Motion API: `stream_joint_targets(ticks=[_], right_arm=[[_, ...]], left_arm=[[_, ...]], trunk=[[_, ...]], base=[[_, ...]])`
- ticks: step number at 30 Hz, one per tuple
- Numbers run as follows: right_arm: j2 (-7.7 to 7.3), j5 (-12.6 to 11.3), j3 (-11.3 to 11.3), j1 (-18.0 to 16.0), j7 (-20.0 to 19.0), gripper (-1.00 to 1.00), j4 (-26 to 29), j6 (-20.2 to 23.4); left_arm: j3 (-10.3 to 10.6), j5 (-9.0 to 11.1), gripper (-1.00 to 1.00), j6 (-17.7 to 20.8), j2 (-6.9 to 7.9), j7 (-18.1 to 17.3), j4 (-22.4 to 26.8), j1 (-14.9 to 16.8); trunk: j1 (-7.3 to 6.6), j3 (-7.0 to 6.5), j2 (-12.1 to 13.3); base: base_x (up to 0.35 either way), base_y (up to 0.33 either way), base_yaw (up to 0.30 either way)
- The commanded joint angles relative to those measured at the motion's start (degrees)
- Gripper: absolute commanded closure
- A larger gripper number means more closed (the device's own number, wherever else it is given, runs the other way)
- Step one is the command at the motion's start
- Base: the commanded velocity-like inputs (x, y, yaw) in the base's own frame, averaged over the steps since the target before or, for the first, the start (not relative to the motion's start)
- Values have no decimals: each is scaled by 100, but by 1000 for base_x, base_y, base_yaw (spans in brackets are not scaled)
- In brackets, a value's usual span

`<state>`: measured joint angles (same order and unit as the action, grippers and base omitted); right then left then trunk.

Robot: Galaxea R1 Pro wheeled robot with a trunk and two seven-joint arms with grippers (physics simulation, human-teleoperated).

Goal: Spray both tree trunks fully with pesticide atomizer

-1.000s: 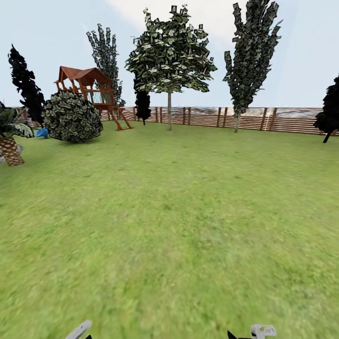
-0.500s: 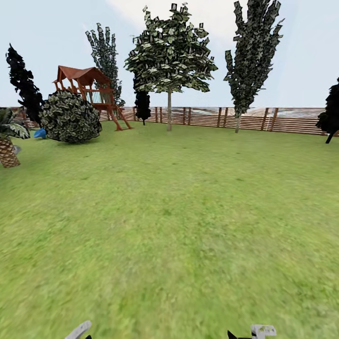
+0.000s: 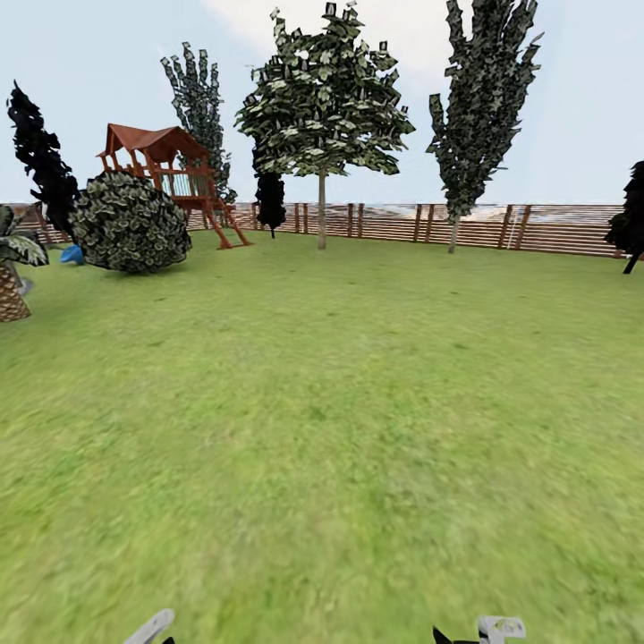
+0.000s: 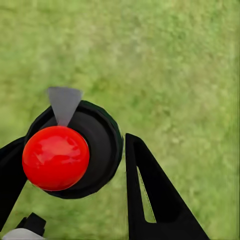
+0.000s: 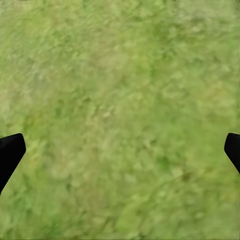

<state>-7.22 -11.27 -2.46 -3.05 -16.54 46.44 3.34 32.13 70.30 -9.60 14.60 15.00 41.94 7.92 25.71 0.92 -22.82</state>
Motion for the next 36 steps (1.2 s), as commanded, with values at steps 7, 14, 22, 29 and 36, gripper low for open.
stream_joint_targets(ticks=[7, 14, 22, 29, 36], right_arm=[[1, -67, -18, -2, -34, -100, 5, 35], [1, -66, -18, -2, -34, -100, 5, 35], [1, -68, -18, -2, -34, -100, 4, 35], [1, -68, -18, -2, -34, -100, 4, 35], [1, -68, -18, -2, -34, -100, 5, 35]], left_arm=[[48, 53, 100, -50, -1, 32, 9, 8], [48, 39, 100, -50, -1, 14, 15, 8], [48, 36, 100, -49, -1, 12, 16, 8], [48, 39, 100, -50, -1, 12, 15, 8], [48, 41, 100, -50, -5, 22, 15, 8]], trunk=[[7, 10, -10], [7, 10, -10], [7, 10, -10], [7, 10, -10], [7, 10, -10]], base=[[335, 0, 0], [335, 0, 0], [335, 0, 0], [335, 0, 0], [335, 0, 0]])
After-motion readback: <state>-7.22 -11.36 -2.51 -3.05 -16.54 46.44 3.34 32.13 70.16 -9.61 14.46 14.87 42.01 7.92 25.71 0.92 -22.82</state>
